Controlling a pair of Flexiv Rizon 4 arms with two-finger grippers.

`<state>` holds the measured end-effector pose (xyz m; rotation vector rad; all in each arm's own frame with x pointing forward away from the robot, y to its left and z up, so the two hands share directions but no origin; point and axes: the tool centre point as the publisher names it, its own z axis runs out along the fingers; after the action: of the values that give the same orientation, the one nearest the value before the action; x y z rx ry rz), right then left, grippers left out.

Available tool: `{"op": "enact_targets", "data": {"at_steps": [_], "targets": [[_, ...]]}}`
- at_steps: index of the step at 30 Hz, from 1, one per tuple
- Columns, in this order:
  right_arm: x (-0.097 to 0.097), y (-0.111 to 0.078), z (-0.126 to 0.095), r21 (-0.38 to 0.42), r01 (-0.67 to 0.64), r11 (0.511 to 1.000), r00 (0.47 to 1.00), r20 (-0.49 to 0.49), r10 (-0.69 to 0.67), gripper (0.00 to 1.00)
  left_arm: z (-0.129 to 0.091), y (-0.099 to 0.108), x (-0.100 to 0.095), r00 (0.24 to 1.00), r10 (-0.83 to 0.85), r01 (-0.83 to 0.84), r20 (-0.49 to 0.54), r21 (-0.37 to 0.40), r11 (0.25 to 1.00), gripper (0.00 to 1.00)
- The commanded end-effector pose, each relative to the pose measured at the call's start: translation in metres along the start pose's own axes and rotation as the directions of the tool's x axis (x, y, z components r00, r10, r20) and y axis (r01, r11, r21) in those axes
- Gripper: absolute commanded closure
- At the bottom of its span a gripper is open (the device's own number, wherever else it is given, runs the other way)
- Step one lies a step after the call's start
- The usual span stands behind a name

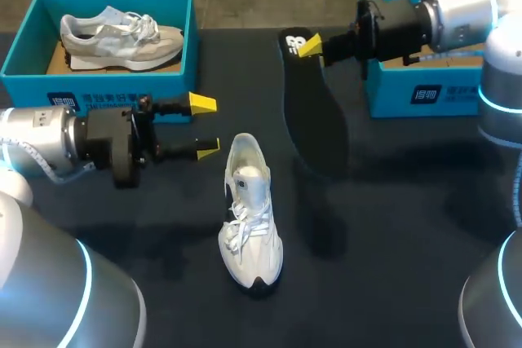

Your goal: Take the shoe out of the shoebox, open the shoe tongue, remove and reinsert the insole, then place the shoe into the shoebox

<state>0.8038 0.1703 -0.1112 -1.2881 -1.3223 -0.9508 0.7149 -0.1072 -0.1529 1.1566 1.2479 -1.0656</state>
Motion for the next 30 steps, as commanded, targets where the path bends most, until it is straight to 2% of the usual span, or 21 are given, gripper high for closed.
{"op": "enact_targets", "data": {"at_steps": [1, 8, 18, 22, 30], "targets": [[0.003, 0.017, 0.023, 0.058, -0.004, 0.998, 1.000, -0.002, 0.004, 1.00, 0.012, 0.003, -0.002, 0.999, 0.031, -0.031, 0.008, -0.034, 0.999, 0.00], [0.010, 0.019, 0.048, 0.089, 0.010, 0.996, 1.000, -0.014, -0.009, 1.00, 0.031, 0.014, -0.006, 0.996, 0.082, -0.081, 0.018, -0.059, 0.995, 0.00], [0.009, 0.006, 0.065, 0.112, -0.009, 0.994, 1.000, -0.008, 0.010, 1.00, 0.051, 0.035, -0.009, 0.996, 0.092, -0.092, 0.003, -0.059, 0.994, 0.00], [0.007, 0.001, 0.068, 0.105, -0.030, 0.994, 0.999, -0.009, 0.031, 1.00, 0.057, 0.039, -0.011, 0.997, 0.074, -0.074, -0.003, -0.034, 0.997, 0.00], [0.010, 0.014, 0.076, 0.059, -0.036, 0.998, 0.999, -0.021, 0.037, 1.00, 0.065, 0.036, -0.006, 0.998, 0.060, -0.060, 0.000, -0.001, 0.998, 0.00]]}}
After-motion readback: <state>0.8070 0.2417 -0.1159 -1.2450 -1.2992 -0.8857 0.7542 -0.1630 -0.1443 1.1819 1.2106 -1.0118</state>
